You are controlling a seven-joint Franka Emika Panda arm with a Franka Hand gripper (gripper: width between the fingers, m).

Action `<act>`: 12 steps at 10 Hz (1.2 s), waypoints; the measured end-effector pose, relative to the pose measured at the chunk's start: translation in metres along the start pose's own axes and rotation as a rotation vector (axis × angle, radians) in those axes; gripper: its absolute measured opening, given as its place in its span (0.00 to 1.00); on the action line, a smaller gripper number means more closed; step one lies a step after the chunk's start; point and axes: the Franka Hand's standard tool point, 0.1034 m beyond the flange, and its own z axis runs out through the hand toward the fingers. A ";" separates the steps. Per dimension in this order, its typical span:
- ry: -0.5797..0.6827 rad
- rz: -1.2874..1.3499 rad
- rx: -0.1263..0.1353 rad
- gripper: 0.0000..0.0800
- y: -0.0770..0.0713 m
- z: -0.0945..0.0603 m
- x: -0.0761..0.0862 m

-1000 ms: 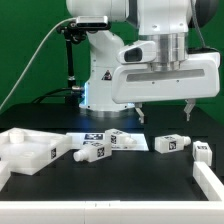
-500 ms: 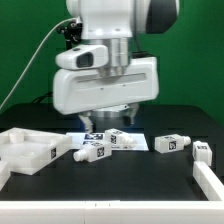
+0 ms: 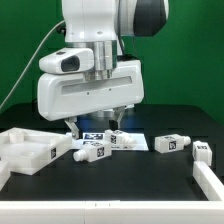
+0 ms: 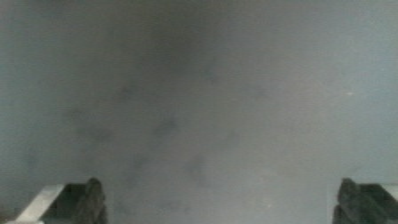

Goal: Assemble one leg

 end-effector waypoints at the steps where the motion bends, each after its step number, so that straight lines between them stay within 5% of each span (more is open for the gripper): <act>1: 0.000 0.000 -0.001 0.81 0.001 0.000 -0.001; 4: -0.013 -0.280 -0.024 0.81 0.060 -0.008 -0.054; 6: -0.022 -0.388 -0.015 0.81 0.097 -0.004 -0.073; 10: -0.020 -0.349 -0.014 0.81 0.094 -0.002 -0.070; 12: -0.029 -0.475 -0.038 0.81 0.117 0.001 -0.096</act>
Offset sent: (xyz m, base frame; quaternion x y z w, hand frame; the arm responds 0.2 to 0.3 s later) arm -0.0188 -0.1000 0.0115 -0.0361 -0.0011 -0.2631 0.9641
